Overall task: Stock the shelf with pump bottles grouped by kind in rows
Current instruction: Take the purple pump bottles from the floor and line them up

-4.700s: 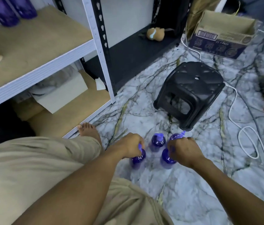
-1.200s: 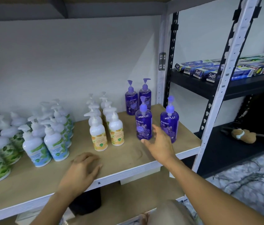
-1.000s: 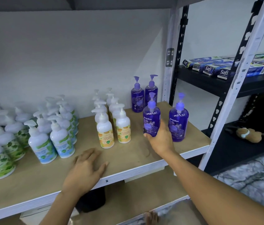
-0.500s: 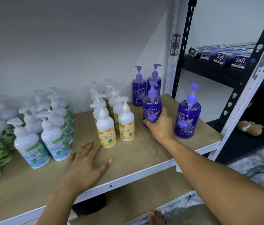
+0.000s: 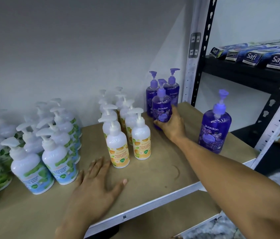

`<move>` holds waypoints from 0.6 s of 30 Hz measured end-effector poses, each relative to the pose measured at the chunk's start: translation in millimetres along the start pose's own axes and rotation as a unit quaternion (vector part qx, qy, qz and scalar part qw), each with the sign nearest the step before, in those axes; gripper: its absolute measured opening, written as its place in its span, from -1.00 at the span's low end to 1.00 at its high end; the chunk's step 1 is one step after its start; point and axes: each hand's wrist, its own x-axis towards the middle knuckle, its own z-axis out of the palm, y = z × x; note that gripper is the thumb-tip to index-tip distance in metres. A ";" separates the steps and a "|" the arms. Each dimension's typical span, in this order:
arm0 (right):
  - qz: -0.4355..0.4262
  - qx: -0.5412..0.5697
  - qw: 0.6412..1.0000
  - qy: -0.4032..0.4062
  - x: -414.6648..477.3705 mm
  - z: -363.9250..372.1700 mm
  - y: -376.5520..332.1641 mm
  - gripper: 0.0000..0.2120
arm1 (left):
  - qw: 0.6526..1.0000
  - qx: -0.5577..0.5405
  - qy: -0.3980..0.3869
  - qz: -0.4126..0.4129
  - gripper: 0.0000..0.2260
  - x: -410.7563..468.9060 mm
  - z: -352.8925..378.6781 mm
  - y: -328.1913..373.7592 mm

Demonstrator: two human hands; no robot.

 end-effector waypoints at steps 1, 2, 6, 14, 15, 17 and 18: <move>-0.003 0.011 1.000 0.002 -0.5 1.6 3.2 -0.20 | 1.000 0.002 0.000 0.000 -0.16 0.6 0.6 -0.4; -0.007 0.020 1.000 0.004 -0.8 3.2 6.4 -0.19 | 1.000 0.003 -0.001 0.001 -0.16 0.8 0.8 -0.6; 0.000 0.040 0.999 0.001 4.2 5.8 10.9 -0.20 | 1.000 0.011 -0.003 -0.004 -0.14 3.2 3.4 -1.6; -0.021 0.041 0.999 0.024 10.3 9.7 17.5 -0.17 | 1.000 0.018 0.003 -0.009 -0.01 3.9 3.4 -0.8; -0.025 0.041 0.999 0.025 10.1 9.7 17.1 -0.14 | 1.000 0.021 0.002 -0.009 -0.01 3.9 3.0 -0.6; -0.028 0.033 0.999 0.026 9.7 9.6 16.0 -0.10 | 1.000 0.023 0.000 -0.010 -0.01 3.9 2.7 0.0; -0.027 0.029 0.999 0.030 9.8 9.7 15.5 -0.10 | 1.000 0.023 0.000 -0.010 -0.01 3.9 2.3 0.6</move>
